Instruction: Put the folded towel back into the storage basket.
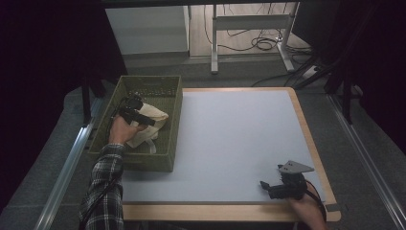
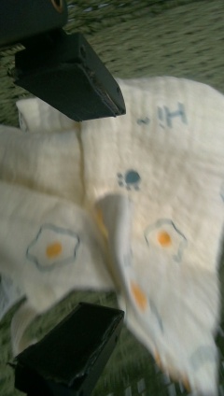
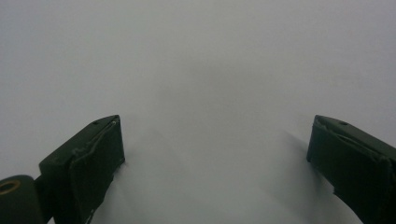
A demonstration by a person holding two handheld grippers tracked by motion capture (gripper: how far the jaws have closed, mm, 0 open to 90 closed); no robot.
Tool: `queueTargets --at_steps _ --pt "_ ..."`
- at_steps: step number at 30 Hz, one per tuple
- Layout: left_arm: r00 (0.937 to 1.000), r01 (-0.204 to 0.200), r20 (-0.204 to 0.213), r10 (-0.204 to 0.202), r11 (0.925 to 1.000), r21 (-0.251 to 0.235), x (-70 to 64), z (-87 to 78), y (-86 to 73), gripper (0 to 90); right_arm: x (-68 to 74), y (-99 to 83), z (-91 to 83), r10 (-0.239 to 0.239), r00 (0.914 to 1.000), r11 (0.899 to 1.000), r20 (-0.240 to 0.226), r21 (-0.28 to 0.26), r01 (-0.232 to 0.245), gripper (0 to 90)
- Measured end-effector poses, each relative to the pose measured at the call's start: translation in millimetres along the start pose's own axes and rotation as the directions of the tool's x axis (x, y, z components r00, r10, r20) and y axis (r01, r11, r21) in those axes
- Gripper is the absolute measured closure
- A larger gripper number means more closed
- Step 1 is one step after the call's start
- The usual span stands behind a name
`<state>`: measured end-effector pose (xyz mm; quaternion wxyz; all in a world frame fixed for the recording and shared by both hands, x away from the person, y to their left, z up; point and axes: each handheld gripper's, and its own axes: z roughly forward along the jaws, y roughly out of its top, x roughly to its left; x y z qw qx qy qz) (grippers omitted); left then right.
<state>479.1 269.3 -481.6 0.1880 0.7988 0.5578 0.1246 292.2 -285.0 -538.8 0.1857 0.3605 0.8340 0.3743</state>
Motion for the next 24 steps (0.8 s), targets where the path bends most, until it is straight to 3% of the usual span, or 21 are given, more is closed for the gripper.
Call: queueTargets --at_steps 1,4,7,8,10,11,12,13,15,17,18,20,23,24 --pt "1.0000 0.000 0.000 0.000 1.0000 0.000 0.0 0.0 0.0 4.8 0.0 0.0 0.0 0.000 1.0000 1.000 0.000 0.000 0.000 3.9" --pt "0.9999 0.017 0.001 -0.017 0.9979 0.062 2.6 7.2 3.0 4.7 -0.1 0.0 0.0 0.000 1.0000 1.000 -0.001 0.000 0.000 4.0" --pt "0.9993 0.038 -0.001 -0.039 0.9887 0.145 5.0 18.3 4.9 4.7 -0.1 0.0 0.0 0.000 1.0000 1.000 -0.002 0.000 0.000 4.0" --pt "0.9993 0.038 -0.001 -0.039 0.9887 0.145 5.0 18.3 4.9 4.7 -0.2 0.0 0.0 0.000 1.0000 1.000 -0.002 0.000 0.000 4.0" --pt "0.9984 0.055 0.003 -0.057 0.9764 0.209 7.3 25.5 4.0 5.6 -0.3 0.0 0.0 0.000 1.0000 1.000 -0.003 0.000 0.000 4.0" --pt "0.9984 0.055 0.003 -0.057 0.9764 0.209 7.3 25.5 4.0 6.7 -0.3 0.0 0.0 0.000 1.0000 1.000 -0.003 0.000 0.000 4.0" --pt "0.9979 0.060 0.009 -0.064 0.9663 0.250 8.0 29.2 2.8 8.9 -0.3 0.0 0.0 0.000 1.0000 1.000 -0.003 0.000 0.000 4.0" --pt "0.9979 0.060 0.009 -0.064 0.9663 0.250 8.0 29.2 2.8 10.5 -0.3 0.0 0.0 0.000 1.0000 1.000 -0.003 0.000 0.000 4.0" --pt "0.9979 0.060 0.005 -0.064 0.9546 0.292 6.4 32.3 2.2 16.3 -0.3 0.0 -0.1 0.000 1.0000 1.000 -0.003 0.000 0.000 4.0" --pt "0.9979 0.057 0.014 -0.064 0.9544 0.293 5.8 31.0 2.5 26.8 -0.3 0.0 -0.1 0.000 1.0000 1.000 -0.003 0.000 0.000 4.0" --pt "0.9989 0.042 0.006 -0.046 0.9534 0.299 3.7 28.4 2.5 36.4 -0.3 0.0 -0.1 0.000 1.0000 1.000 -0.004 0.000 0.000 4.0" --pt "0.9992 0.031 0.015 -0.038 0.9538 0.299 0.8 26.9 2.8 45.0 -0.3 0.0 0.0 -0.001 1.0000 1.000 -0.003 0.000 0.001 4.0" --pt "0.9994 0.008 0.031 -0.018 0.9555 0.295 -2.2 25.3 3.2 69.0 -0.2 0.0 -0.1 -0.001 1.0000 1.000 -0.003 0.000 0.001 4.0" --pt "0.9998 -0.007 0.022 0.000 0.9545 0.298 -3.8 24.5 3.3 69.0 -0.2 0.0 -0.1 -0.001 1.0000 1.000 -0.003 0.000 0.001 4.0"
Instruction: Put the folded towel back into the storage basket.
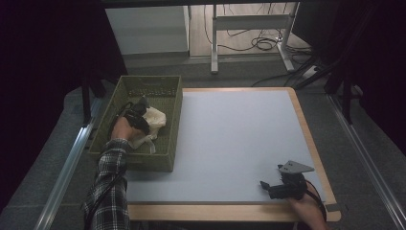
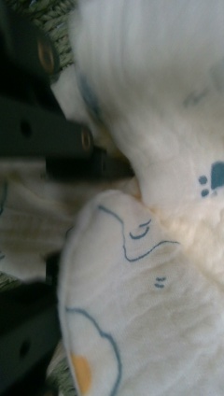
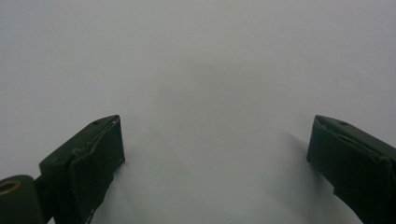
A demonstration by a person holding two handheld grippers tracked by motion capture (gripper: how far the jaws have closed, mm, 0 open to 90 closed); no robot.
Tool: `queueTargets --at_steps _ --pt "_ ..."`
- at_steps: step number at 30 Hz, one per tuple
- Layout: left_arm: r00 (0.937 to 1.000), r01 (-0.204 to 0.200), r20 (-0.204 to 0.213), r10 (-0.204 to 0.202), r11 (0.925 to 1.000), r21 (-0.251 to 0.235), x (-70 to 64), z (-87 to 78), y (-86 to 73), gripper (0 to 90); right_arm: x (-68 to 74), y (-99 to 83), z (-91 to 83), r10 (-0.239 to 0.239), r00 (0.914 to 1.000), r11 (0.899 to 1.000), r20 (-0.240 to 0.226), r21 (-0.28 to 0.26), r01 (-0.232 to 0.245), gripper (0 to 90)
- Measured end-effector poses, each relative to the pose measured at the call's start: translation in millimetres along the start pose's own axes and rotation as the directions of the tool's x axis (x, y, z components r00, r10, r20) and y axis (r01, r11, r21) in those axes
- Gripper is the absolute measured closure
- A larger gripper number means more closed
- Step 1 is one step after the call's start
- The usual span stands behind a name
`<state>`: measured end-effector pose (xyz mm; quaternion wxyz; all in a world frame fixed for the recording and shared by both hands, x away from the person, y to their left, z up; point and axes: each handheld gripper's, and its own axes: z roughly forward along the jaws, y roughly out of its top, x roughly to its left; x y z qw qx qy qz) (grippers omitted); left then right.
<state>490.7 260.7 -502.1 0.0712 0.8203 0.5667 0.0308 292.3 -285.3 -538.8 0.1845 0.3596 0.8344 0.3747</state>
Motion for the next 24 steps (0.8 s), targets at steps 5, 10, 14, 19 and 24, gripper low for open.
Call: queueTargets --at_steps 5,10,14,19,24 --pt "0.9999 0.012 0.011 -0.011 0.9995 -0.030 2.0 -4.9 -2.5 81.2 -0.1 0.0 0.0 0.000 1.0000 1.000 -0.001 0.000 0.000 4.0" --pt "0.9997 0.011 0.021 -0.009 0.9957 -0.092 1.2 -13.0 -5.2 81.6 -0.1 -0.1 -0.1 0.000 1.0000 1.000 -0.001 -0.001 0.000 4.0" --pt "0.9998 0.001 0.021 0.002 0.9881 -0.154 -1.3 -23.2 -11.3 81.4 -0.1 -0.1 -0.1 0.000 1.0000 1.000 -0.001 -0.001 0.000 4.0" --pt "0.9998 -0.010 0.015 0.014 0.9716 -0.236 -4.1 -39.7 -19.2 81.2 -0.1 -0.1 -0.1 -0.001 1.0000 1.000 -0.001 -0.001 0.001 4.0" --pt "0.9996 -0.014 0.021 0.021 0.9547 -0.297 -3.6 -57.1 -27.1 81.1 0.0 -0.2 0.0 -0.001 1.0000 1.000 -0.001 -0.001 0.001 4.0"
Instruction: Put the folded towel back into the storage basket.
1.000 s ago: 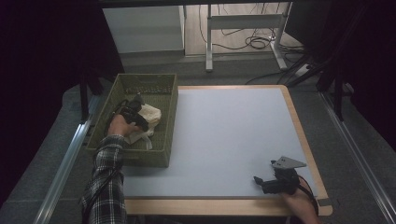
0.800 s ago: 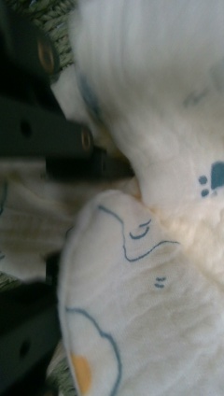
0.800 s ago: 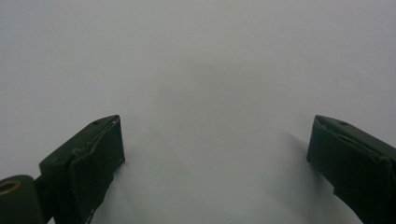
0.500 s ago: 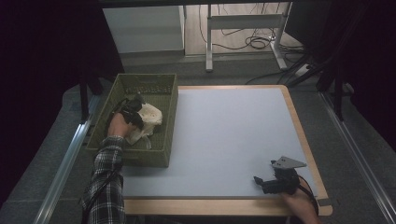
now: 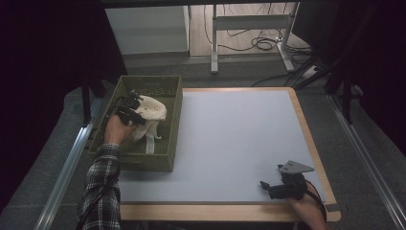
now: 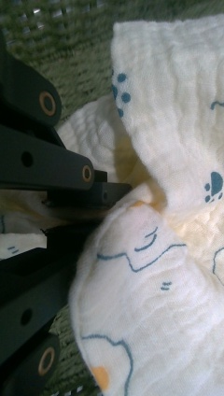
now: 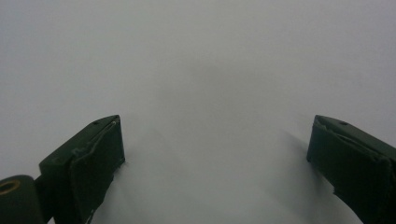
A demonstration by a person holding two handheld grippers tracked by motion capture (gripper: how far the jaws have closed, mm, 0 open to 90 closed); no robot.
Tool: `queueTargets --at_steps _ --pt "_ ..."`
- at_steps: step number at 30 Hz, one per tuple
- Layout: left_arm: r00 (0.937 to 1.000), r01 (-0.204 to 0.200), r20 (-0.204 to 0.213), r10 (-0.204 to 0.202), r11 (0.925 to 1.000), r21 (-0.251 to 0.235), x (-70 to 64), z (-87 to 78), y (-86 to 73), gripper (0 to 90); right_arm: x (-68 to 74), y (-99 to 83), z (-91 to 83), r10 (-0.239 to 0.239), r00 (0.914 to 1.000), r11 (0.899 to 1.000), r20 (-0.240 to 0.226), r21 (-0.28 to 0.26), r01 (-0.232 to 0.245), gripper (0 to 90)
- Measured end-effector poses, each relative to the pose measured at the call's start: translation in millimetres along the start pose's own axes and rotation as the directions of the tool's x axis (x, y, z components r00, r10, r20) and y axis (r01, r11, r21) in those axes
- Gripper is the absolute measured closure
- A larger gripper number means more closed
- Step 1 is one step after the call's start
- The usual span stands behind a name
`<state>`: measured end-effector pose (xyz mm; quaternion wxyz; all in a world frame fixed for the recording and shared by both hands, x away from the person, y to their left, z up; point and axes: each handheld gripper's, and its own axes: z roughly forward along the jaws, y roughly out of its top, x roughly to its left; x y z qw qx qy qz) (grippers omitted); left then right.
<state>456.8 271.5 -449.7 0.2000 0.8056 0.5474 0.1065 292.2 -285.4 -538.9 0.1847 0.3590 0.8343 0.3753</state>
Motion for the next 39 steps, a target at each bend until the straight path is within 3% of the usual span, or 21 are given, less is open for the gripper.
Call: queueTargets --at_steps 8,17,21,28,33,34,35,36,38,39 --pt "0.9999 -0.004 -0.013 0.002 0.9936 -0.113 -0.8 -35.7 -6.2 80.9 0.0 0.0 0.0 0.000 1.0000 1.000 0.000 0.000 0.000 3.9" --pt "0.9994 -0.024 -0.031 0.019 0.9829 -0.182 -2.1 -59.4 -12.0 80.5 0.0 0.0 0.0 0.000 1.0000 1.000 0.001 0.001 0.000 3.9" --pt "0.9991 -0.038 -0.027 0.033 0.9725 -0.230 -6.3 -72.9 -12.8 80.5 0.1 0.0 0.0 0.000 1.0000 1.000 0.001 0.001 0.000 3.9" --pt "0.9978 -0.066 -0.020 0.062 0.9615 -0.267 -13.4 -85.3 -7.9 80.4 0.1 0.0 0.0 0.000 1.0000 1.000 0.001 0.001 0.000 3.9" --pt "0.9952 -0.095 -0.008 0.098 0.9465 -0.308 -28.4 -92.6 1.1 80.3 0.0 0.0 0.0 0.000 1.0000 1.000 0.001 0.001 0.000 3.9" --pt "0.9952 -0.095 -0.008 0.098 0.9465 -0.308 -28.4 -92.6 1.1 80.2 0.0 0.0 0.0 0.000 1.0000 1.000 0.001 0.001 0.000 3.9" --pt "0.9933 -0.111 -0.004 0.115 0.9407 -0.321 -35.0 -95.4 4.5 80.2 0.0 0.0 0.0 0.000 1.0000 1.000 0.001 0.001 0.000 3.9" --pt "0.9933 -0.111 -0.004 0.115 0.9407 -0.321 -35.0 -95.4 4.5 80.1 0.0 0.0 0.0 0.000 1.0000 1.000 0.001 0.001 0.000 3.9" --pt "0.9912 -0.125 -0.001 0.132 0.9325 -0.339 -43.9 -99.9 9.7 80.1 0.0 0.0 0.0 0.000 1.0000 1.000 0.000 0.000 0.000 3.9" --pt "0.9912 -0.125 -0.001 0.132 0.9325 -0.339 -43.9 -99.9 9.7 80.0 0.0 0.0 0.0 0.000 1.0000 1.000 0.000 0.000 0.000 3.9"
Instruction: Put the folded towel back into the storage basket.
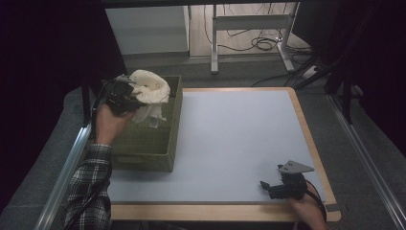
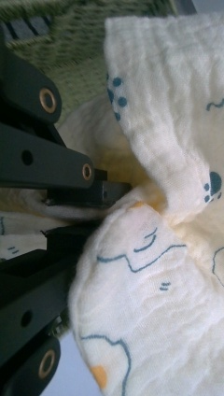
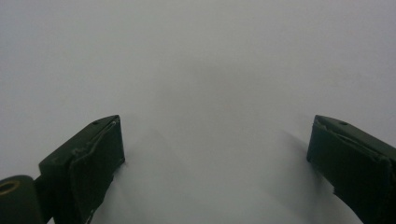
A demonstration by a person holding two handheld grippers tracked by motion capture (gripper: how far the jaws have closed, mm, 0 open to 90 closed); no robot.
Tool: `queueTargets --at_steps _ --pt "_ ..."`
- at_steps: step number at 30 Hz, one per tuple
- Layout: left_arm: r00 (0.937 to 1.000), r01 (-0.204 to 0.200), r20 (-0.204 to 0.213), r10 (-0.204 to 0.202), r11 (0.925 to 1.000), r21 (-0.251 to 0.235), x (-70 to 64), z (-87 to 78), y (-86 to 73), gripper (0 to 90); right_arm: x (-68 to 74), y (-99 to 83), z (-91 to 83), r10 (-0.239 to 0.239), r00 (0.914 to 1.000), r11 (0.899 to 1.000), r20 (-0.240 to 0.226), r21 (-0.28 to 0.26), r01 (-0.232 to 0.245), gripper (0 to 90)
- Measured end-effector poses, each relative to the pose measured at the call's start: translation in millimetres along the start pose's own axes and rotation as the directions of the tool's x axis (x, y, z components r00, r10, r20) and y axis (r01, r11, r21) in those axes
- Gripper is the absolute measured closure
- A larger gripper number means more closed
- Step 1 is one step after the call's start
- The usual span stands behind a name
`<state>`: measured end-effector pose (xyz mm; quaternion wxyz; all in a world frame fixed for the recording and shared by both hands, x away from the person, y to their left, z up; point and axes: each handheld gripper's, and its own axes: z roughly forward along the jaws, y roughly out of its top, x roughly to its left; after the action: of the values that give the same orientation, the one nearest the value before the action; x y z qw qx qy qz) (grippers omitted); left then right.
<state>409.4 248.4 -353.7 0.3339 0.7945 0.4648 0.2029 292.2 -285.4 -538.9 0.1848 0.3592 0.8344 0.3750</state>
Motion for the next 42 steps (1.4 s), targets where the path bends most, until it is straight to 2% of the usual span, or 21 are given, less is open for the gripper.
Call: queueTargets --at_steps 14,19,25,27,28,31,32,33,34,35,37,38,39,40,42 --pt "0.9972 -0.045 0.058 0.049 0.9967 -0.068 -31.1 -3.3 25.3 79.7 0.1 0.0 0.0 0.001 1.0000 1.000 -0.001 -0.001 -0.001 3.9" --pt "0.9927 -0.082 0.083 0.088 0.9942 -0.069 -48.9 5.6 35.3 79.7 0.1 0.0 0.0 0.002 1.0000 1.000 -0.002 -0.001 -0.002 3.9" --pt "0.9875 -0.104 0.112 0.111 0.9919 -0.073 -64.3 16.6 43.3 79.7 -0.1 -0.1 0.0 0.000 1.0000 1.000 -0.003 0.000 0.000 3.9" --pt "0.9836 -0.115 0.131 0.124 0.9907 -0.072 -73.7 24.0 47.2 79.7 -0.1 -0.1 -0.1 0.000 1.0000 1.000 -0.003 0.000 0.000 3.9" --pt "0.9836 -0.115 0.131 0.124 0.9907 -0.072 -73.7 24.0 47.2 79.7 -0.1 -0.1 -0.1 0.000 1.0000 1.000 -0.003 0.000 0.000 3.9" --pt "0.9756 -0.133 0.166 0.144 0.9884 -0.073 -88.9 34.7 50.7 79.6 -0.2 -0.1 -0.1 0.000 1.0000 1.000 -0.004 0.000 0.000 3.9" --pt "0.9756 -0.133 0.166 0.144 0.9884 -0.073 -88.9 34.7 50.7 79.6 -0.2 -0.1 -0.1 0.000 1.0000 1.000 -0.004 0.000 0.000 3.9" --pt "0.9711 -0.146 0.180 0.156 0.9868 -0.070 -97.8 40.2 51.8 79.5 0.0 0.0 -0.1 0.003 1.0000 1.000 -0.004 0.000 -0.003 4.0" --pt "0.9711 -0.146 0.180 0.156 0.9868 -0.070 -97.8 40.2 51.8 79.5 0.0 0.0 -0.1 0.003 1.0000 1.000 -0.004 0.000 -0.003 4.0" --pt "0.9655 -0.158 0.199 0.169 0.9850 -0.069 -106.5 45.6 52.3 79.4 0.0 0.0 -0.1 0.002 1.0000 1.000 -0.004 0.000 -0.002 3.9" --pt "0.9601 -0.166 0.216 0.177 0.9837 -0.068 -115.4 51.4 52.2 79.3 0.0 0.0 -0.1 0.002 1.0000 1.000 -0.004 0.000 -0.002 3.9" --pt "0.9601 -0.166 0.216 0.177 0.9837 -0.068 -115.4 51.4 52.2 79.1 0.0 0.0 -0.1 0.002 1.0000 1.000 -0.004 0.000 -0.002 3.9" --pt "0.9541 -0.175 0.235 0.185 0.9825 -0.062 -124.1 57.6 51.5 79.0 -0.1 0.0 -0.1 0.002 1.0000 1.000 -0.004 -0.001 -0.002 4.0" --pt "0.9541 -0.175 0.235 0.185 0.9825 -0.062 -124.1 57.6 51.5 78.8 -0.1 0.0 -0.1 0.002 1.0000 1.000 -0.004 -0.001 -0.002 4.0" --pt "0.9461 -0.192 0.256 0.198 0.9802 -0.051 -135.7 68.0 50.0 78.7 -0.1 0.0 -0.1 0.002 1.0000 1.000 -0.005 0.000 -0.002 3.9"
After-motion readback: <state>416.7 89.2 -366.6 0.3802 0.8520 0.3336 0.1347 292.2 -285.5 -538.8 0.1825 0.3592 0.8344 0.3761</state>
